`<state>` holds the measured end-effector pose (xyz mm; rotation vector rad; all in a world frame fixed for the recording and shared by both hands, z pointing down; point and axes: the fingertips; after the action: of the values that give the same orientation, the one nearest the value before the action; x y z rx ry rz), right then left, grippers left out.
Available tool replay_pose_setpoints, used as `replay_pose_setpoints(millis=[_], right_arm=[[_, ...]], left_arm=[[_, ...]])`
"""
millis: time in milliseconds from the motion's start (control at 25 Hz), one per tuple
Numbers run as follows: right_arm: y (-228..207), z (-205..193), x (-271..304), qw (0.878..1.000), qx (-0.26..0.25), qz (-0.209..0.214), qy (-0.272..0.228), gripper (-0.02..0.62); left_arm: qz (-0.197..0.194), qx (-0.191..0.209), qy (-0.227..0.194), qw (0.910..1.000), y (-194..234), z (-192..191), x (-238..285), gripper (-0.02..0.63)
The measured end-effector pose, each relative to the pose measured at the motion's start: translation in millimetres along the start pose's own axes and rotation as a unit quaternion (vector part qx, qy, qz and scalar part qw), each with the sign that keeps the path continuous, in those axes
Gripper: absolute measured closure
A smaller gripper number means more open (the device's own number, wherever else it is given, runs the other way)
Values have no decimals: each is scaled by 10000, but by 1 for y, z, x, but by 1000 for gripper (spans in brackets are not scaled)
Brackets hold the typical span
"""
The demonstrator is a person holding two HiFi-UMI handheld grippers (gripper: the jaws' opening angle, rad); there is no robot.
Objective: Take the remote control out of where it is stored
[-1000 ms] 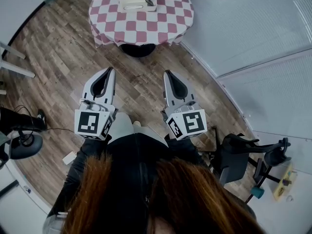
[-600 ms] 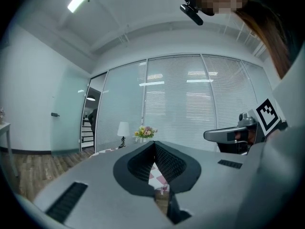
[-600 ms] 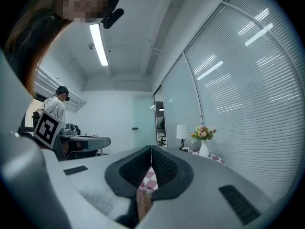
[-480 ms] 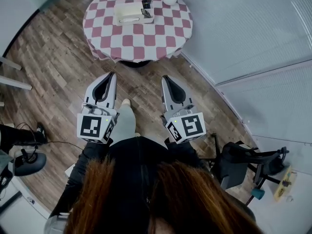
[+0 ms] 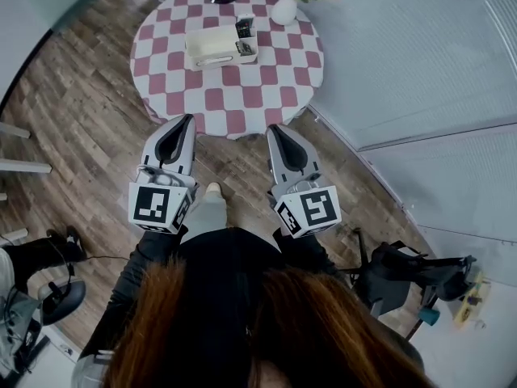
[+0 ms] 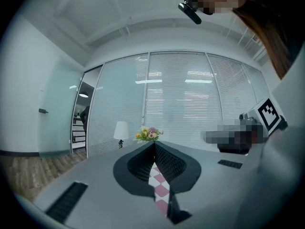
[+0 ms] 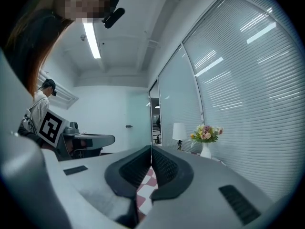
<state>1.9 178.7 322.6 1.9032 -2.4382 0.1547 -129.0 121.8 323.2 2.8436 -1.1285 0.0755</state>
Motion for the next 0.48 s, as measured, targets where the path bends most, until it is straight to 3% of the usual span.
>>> replay_pose_setpoints(millis=[280,480], right_arm=[[-20,2,50,9999,64,-133,53,580],[-34,2,70,9997,59,-208,134,580]], left_arm=[[-195,14,47,9998,33,4,35,597],[-129,-45,46,9999,53,3,48,597]])
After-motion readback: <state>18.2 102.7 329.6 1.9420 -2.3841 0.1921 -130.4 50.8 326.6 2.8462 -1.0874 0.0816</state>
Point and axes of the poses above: the fingertips, and each gripper's own axes: x forward along the fingers, y to its left, z out of its top
